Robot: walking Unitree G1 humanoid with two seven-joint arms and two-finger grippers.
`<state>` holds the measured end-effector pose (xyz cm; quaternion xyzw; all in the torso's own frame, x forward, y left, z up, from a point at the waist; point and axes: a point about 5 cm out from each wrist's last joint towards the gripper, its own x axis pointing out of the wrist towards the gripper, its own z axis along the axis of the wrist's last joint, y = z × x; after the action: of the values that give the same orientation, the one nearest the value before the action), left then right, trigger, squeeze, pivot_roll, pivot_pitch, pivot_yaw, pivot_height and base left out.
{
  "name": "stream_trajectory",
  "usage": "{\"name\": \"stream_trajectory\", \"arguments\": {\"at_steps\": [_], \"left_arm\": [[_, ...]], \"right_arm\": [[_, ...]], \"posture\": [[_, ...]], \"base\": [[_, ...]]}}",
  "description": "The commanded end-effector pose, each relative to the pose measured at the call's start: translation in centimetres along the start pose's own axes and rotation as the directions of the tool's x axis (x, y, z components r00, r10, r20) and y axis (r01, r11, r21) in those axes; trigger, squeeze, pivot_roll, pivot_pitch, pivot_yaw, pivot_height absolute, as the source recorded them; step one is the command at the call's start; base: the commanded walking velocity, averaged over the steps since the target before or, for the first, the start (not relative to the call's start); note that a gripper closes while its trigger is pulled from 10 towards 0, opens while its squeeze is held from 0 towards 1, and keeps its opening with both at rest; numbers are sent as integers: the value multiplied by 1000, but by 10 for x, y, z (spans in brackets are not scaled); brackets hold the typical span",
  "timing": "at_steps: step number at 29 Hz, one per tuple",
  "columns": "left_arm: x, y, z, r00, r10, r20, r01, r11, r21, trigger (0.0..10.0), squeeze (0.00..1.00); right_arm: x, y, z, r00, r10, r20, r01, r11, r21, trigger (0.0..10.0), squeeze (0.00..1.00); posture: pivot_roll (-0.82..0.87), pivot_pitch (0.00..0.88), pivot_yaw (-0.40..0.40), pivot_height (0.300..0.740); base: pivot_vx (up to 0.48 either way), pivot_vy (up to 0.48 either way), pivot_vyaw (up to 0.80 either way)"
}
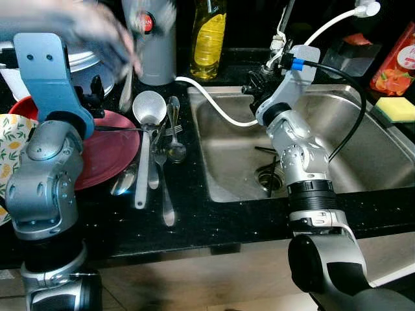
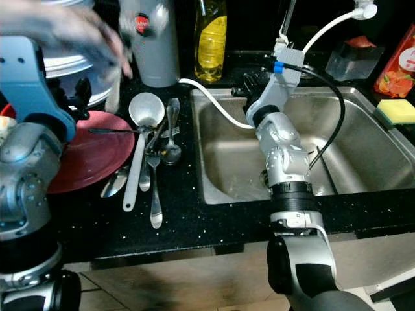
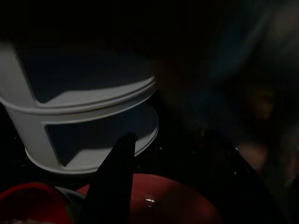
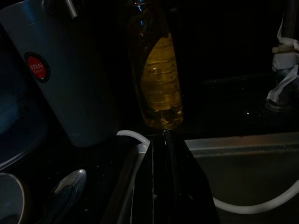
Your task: Kitchen organization
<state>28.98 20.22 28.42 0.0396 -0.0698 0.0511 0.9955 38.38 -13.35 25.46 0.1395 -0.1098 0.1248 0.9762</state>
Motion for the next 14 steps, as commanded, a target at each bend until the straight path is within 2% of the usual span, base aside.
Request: {"name": "stream_trajectory", "arguments": {"at_steps": [1, 3, 5, 6, 7, 10, 14], "left_arm": [[-2, 1, 3, 1000, 1, 31, -3, 997, 80, 10000, 0], [-3, 1, 5, 999, -35, 28, 31, 991, 130, 10000, 0], [-3, 0, 6, 998, -53, 21, 50, 990, 131, 10000, 0], [-3, 1, 6, 998, -62, 14, 60, 992, 107, 10000, 0], [-3, 2, 6, 998, -55, 11, 54, 995, 88, 10000, 0], [-2, 6, 7, 999, 0, 33, -5, 990, 141, 10000, 0], [-2, 7, 8, 998, 29, 57, -38, 986, 160, 10000, 0]], "right_arm": [[-1, -2, 2, 1000, -4, 20, 4, 1000, -12, 10000, 0], [-1, -4, 3, 1000, -16, 26, 16, 1000, -8, 10000, 0], [0, -4, 4, 999, -20, 27, 20, 1000, -5, 10000, 0], [1, -2, 3, 1000, -14, 26, 14, 1000, -7, 10000, 0], [1, -1, 2, 1000, -6, 26, 6, 1000, -12, 10000, 0], [1, 2, 2, 1000, 0, 30, 1, 1000, -9, 10000, 0], [2, 4, 0, 1000, 2, 27, -2, 1000, 2, 10000, 0]], "posture": [[161, 0, -14, 740], [171, 0, -25, 740], [171, 0, -25, 740], [171, 0, -16, 740], [167, 0, -8, 740], [176, 0, -19, 740], [179, 0, -15, 740]], "base": [[0, 0, 0], [0, 0, 0], [0, 0, 0], [0, 0, 0], [0, 0, 0], [0, 0, 0], [0, 0, 0]]}}
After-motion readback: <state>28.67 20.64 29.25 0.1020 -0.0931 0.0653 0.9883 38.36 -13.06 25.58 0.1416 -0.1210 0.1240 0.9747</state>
